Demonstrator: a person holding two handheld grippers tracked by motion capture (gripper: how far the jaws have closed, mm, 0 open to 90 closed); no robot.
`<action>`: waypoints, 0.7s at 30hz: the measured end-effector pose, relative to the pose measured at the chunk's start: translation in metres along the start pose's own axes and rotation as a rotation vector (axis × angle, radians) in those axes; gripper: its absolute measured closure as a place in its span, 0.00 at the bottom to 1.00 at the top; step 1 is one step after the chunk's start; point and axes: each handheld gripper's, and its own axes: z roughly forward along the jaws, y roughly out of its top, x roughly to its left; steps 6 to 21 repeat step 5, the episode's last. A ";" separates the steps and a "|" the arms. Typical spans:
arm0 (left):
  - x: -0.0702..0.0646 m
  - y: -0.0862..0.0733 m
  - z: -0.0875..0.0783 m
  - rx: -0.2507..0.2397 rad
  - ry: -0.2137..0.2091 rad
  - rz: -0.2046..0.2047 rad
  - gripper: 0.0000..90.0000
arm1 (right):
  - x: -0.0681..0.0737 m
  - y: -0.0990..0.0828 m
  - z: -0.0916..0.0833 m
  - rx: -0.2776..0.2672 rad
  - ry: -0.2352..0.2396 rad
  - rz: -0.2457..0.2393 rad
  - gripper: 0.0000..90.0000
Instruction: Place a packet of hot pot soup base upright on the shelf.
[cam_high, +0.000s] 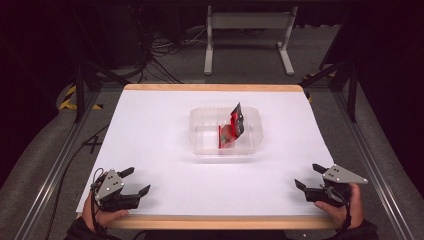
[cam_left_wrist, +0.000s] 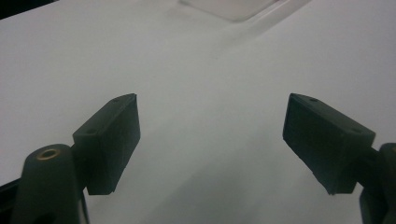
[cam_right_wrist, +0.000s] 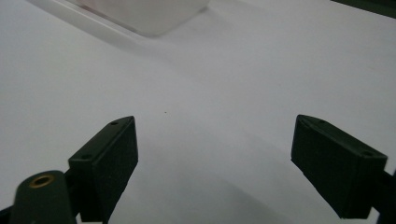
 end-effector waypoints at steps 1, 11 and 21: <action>0.000 0.000 0.000 0.002 0.000 0.001 0.22 | 0.001 0.000 0.000 0.002 0.003 -0.003 0.17; 0.000 0.000 0.000 0.004 -0.001 0.003 0.22 | 0.002 0.001 0.001 0.002 0.006 -0.004 0.17; 0.000 0.000 0.000 0.004 -0.001 0.003 0.22 | 0.002 0.001 0.001 0.002 0.006 -0.004 0.17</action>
